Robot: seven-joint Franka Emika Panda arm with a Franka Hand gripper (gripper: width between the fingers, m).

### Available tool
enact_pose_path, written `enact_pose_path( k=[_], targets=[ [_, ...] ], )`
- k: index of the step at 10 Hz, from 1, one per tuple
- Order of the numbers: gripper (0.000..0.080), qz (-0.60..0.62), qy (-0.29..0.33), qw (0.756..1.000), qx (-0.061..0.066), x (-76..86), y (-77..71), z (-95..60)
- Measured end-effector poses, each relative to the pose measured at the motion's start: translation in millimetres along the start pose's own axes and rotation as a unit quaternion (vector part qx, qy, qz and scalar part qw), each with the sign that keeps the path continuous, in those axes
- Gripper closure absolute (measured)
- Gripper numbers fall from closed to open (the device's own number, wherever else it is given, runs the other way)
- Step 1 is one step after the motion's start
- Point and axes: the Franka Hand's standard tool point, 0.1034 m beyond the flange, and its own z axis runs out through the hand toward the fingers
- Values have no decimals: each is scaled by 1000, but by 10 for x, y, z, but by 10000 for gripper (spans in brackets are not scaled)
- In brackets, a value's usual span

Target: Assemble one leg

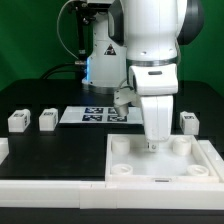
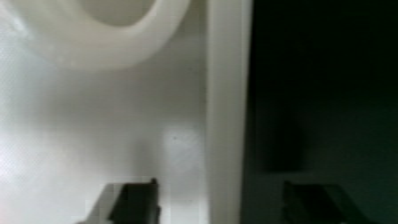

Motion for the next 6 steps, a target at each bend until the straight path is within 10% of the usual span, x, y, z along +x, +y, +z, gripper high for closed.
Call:
enact_pose_path(
  k=[2, 6],
  targets=[
    [195, 7, 0, 1000, -2, 20, 24, -12],
    [151, 18, 0, 1000, -7, 69, 54, -64]
  ],
)
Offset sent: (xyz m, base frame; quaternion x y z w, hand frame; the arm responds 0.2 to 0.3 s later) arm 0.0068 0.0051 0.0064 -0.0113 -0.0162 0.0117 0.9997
